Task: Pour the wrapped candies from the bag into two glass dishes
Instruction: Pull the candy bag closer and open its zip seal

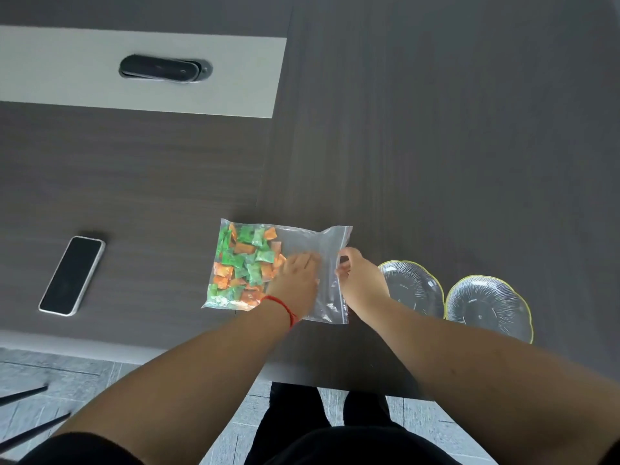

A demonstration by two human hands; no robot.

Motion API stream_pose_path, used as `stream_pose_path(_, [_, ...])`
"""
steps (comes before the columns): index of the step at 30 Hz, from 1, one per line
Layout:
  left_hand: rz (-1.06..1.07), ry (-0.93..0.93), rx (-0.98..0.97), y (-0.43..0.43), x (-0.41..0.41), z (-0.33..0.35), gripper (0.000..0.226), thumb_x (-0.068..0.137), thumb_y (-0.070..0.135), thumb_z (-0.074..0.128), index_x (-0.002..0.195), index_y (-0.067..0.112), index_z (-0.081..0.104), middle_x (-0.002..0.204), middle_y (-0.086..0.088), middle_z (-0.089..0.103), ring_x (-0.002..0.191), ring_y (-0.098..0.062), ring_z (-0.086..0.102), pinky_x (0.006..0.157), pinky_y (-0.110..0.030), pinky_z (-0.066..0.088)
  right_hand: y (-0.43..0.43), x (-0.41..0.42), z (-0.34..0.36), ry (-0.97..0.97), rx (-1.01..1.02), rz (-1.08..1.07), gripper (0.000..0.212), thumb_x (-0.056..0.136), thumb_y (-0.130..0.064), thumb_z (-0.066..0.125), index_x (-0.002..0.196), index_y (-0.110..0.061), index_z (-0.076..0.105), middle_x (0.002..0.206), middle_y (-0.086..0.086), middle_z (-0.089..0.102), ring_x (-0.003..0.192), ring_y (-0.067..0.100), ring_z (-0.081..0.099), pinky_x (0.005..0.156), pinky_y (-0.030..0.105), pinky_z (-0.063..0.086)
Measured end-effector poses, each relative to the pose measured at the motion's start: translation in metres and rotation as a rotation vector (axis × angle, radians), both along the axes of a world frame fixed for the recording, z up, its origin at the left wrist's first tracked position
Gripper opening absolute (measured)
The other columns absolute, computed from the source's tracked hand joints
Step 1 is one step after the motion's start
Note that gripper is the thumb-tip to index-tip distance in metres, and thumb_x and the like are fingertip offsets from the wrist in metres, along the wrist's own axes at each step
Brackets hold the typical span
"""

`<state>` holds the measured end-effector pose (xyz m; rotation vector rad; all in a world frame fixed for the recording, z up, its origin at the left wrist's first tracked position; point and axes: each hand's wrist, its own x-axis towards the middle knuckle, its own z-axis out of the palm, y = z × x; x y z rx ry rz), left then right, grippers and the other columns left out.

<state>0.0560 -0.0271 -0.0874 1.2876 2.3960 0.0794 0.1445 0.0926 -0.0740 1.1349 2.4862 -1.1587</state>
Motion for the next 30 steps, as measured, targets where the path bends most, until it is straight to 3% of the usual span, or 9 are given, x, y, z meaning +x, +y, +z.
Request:
stream_pose_path(2, [0.231, -0.238, 0.192, 0.007, 0.012, 0.010, 0.033, 0.093, 0.015, 0.042, 0.122, 0.011, 0.057, 0.125, -0.009, 0.059, 0.114, -0.030, 0.055, 0.101, -0.039, 0.042, 0.000, -0.004, 0.009, 0.050, -0.077, -0.085, 0.034, 0.090, -0.016, 0.056, 0.123, -0.020, 0.050, 0.092, -0.006, 0.068, 0.087, 0.019, 0.063, 0.077, 0.035, 0.049])
stream_pose_path(5, [0.722, -0.596, 0.373, 0.016, 0.020, 0.024, 0.017, 0.092, 0.021, 0.047, 0.094, 0.018, 0.063, 0.096, -0.009, 0.069, 0.094, -0.031, 0.066, 0.088, -0.041, 0.053, -0.001, -0.006, 0.020, 0.105, -0.137, -0.132, 0.032, 0.087, -0.019, 0.063, 0.116, -0.020, 0.050, 0.089, -0.003, 0.071, 0.077, 0.013, 0.060, 0.061, 0.025, 0.041])
stream_pose_path(7, [0.932, -0.807, 0.458, 0.016, 0.022, 0.032, 0.011, 0.091, 0.021, 0.054, 0.084, 0.018, 0.062, 0.084, -0.007, 0.066, 0.083, -0.029, 0.065, 0.088, -0.044, 0.055, -0.003, -0.007, 0.028, 0.117, -0.166, -0.104, 0.027, 0.086, -0.019, 0.064, 0.106, -0.024, 0.047, 0.084, -0.003, 0.071, 0.072, 0.011, 0.060, 0.057, 0.023, 0.039])
stream_pose_path(9, [0.992, -0.895, 0.467, 0.012, 0.020, 0.037, 0.017, 0.089, 0.022, 0.058, 0.073, 0.017, 0.064, 0.075, -0.007, 0.065, 0.073, -0.024, 0.061, 0.089, -0.048, 0.055, -0.009, -0.005, 0.036, 0.123, -0.170, -0.065, 0.024, 0.085, -0.017, 0.062, 0.099, -0.025, 0.044, 0.077, -0.005, 0.067, 0.071, 0.013, 0.058, 0.061, 0.025, 0.040])
stream_pose_path(11, [1.077, -0.984, 0.482, 0.008, 0.021, 0.041, 0.014, 0.085, 0.021, 0.062, 0.076, 0.012, 0.068, 0.078, -0.011, 0.069, 0.073, -0.024, 0.062, 0.089, -0.046, 0.056, -0.014, -0.003, 0.042, 0.121, -0.152, -0.027, 0.023, 0.084, -0.016, 0.062, 0.096, -0.023, 0.044, 0.071, -0.009, 0.059, 0.068, 0.011, 0.055, 0.062, 0.026, 0.039])
stream_pose_path(14, [1.236, -1.164, 0.525, 0.002, 0.021, 0.048, 0.025, 0.086, 0.013, 0.062, 0.103, -0.005, 0.065, 0.095, -0.020, 0.069, 0.080, -0.027, 0.065, 0.077, -0.033, 0.058, -0.018, -0.002, 0.049, 0.104, -0.121, 0.038, 0.024, 0.081, -0.015, 0.063, 0.092, -0.022, 0.042, 0.071, -0.009, 0.058, 0.066, 0.012, 0.054, 0.059, 0.026, 0.038])
stream_pose_path(18, [1.235, -1.250, 0.569, -0.010, 0.023, 0.059, 0.028, 0.091, 0.012, 0.059, 0.111, -0.007, 0.063, 0.105, -0.024, 0.070, 0.087, -0.027, 0.068, 0.067, -0.026, 0.060, -0.017, -0.002, 0.057, 0.096, -0.140, 0.085, 0.028, 0.077, -0.017, 0.069, 0.086, -0.021, 0.042, 0.072, -0.005, 0.059, 0.064, 0.014, 0.052, 0.056, 0.025, 0.037])
stream_pose_path(23, [1.185, -1.237, 0.579, -0.020, 0.021, 0.069, 0.022, 0.092, 0.009, 0.056, 0.106, -0.006, 0.064, 0.091, -0.016, 0.070, 0.079, -0.022, 0.070, 0.062, -0.024, 0.060, -0.015, -0.003, 0.066, 0.126, -0.265, 0.113, 0.029, 0.071, -0.017, 0.078, 0.079, -0.022, 0.051, 0.072, 0.001, 0.068, 0.064, 0.015, 0.059, 0.059, 0.028, 0.043])
stream_pose_path(30, [1.147, -1.155, 0.618, -0.027, 0.020, 0.088, 0.007, 0.089, 0.006, 0.060, 0.090, 0.006, 0.067, 0.106, -0.020, 0.069, 0.098, -0.028, 0.067, 0.086, -0.033, 0.056, -0.012, -0.002, 0.088, 0.190, -0.625, -0.012, 0.021, 0.082, -0.005, 0.072, 0.093, -0.012, 0.056, 0.079, 0.007, 0.073, 0.063, 0.008, 0.072, 0.062, 0.010, 0.052])
